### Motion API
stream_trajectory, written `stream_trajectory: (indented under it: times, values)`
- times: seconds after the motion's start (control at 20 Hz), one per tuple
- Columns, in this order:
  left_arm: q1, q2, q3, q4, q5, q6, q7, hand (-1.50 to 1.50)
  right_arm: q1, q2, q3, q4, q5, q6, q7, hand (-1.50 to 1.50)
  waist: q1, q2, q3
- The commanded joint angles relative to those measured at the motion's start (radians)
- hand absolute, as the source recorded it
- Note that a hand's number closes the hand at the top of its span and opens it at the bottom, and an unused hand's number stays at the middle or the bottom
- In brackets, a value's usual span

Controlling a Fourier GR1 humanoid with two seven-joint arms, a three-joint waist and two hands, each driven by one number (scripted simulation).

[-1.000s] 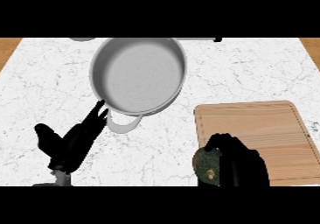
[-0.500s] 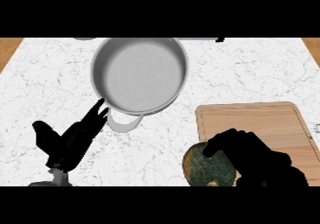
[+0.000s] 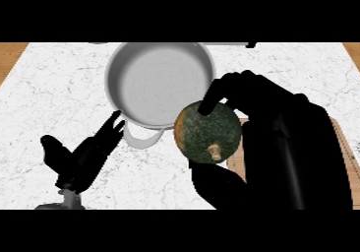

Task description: Pick the squash from the cutting board and place it in the pot

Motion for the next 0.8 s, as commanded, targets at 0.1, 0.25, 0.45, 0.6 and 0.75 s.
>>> stream_trajectory:
  times: [0.1, 0.25, 0.45, 0.6, 0.75]
  values:
    - [-0.011, -0.021, -0.035, 0.004, -0.047, 0.013, -0.023, 0.00, -0.213, 0.010, -0.160, 0.341, -0.092, -0.109, -0.005, 1.50, 0.005, 0.005, 0.001]
    - [-0.018, -0.024, -0.028, -0.016, -0.020, 0.013, 0.026, 0.00, -0.315, 0.010, -0.163, 0.512, -0.145, -0.185, -0.047, 1.50, 0.011, 0.005, 0.001]
    - [0.029, -0.027, -0.048, -0.018, -0.039, -0.009, -0.036, 0.00, -0.438, 0.010, -0.174, 0.752, -0.182, -0.279, -0.108, 1.50, 0.021, 0.006, 0.000]
    - [-0.032, -0.010, 0.002, 0.015, -0.003, -0.021, -0.013, 0.00, -0.444, 0.010, -0.249, 0.915, -0.171, -0.341, -0.285, 1.50, 0.009, 0.009, 0.001]
    - [0.016, -0.007, -0.015, -0.029, -0.013, -0.022, -0.009, 0.00, -0.513, 0.010, -0.218, 1.074, -0.204, -0.446, -0.306, 1.50, 0.020, 0.009, 0.001]
